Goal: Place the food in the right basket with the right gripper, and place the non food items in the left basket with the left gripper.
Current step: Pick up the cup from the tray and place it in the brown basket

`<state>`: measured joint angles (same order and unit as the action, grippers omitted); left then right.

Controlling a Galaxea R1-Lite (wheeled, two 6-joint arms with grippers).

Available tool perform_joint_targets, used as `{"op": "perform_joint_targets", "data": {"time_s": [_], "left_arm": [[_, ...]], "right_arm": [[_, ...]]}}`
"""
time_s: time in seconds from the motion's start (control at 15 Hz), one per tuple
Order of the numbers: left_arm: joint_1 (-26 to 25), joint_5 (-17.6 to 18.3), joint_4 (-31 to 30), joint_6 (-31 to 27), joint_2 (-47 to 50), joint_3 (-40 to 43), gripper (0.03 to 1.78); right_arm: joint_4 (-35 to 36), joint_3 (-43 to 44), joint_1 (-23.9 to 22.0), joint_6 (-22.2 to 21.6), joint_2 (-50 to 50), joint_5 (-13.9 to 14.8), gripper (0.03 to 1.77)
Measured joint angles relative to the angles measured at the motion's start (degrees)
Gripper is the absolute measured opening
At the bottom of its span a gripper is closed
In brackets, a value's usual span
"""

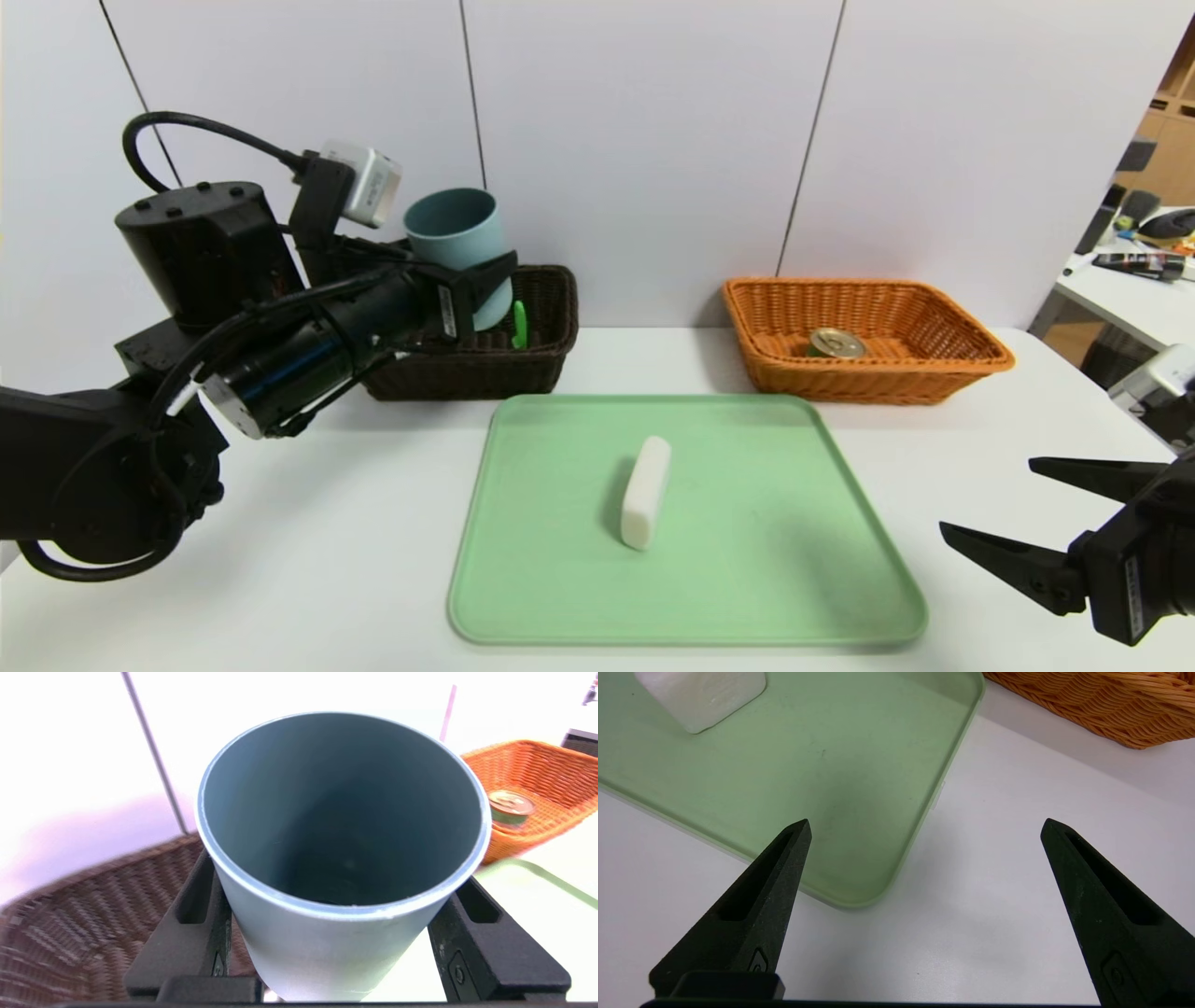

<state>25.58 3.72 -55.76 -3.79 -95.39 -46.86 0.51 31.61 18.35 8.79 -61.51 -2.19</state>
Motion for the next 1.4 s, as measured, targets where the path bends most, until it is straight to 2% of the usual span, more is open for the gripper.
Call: {"op": "perform_joint_targets", "data": {"time_s": [0.2,0.4,1.0,1.4], "left_arm": [[-3.75,1.90,2.21,-0.04,-0.13,-3.17,1.14],[-5.73,2.23,2.35,-0.12,-1.61,-4.79,1.14],[-7.17,2.01,1.66,-0.34,-11.52,-10.80,1.14],[-9.35,2.23,4.05,-3.21,-16.98,-15.20,1.14]], "right_arm": [[0.00,0.09,0.00,0.07,-0.22,-0.01,1.69],[0.01,0.17,0.00,0.52,-0.34,0.09,1.69],[-0.05,-0.37,0.00,0.63,-0.02,0.20,1.69],[-0.02,-0.37,0.09,0.66,0.07,0.24,1.69]]}}
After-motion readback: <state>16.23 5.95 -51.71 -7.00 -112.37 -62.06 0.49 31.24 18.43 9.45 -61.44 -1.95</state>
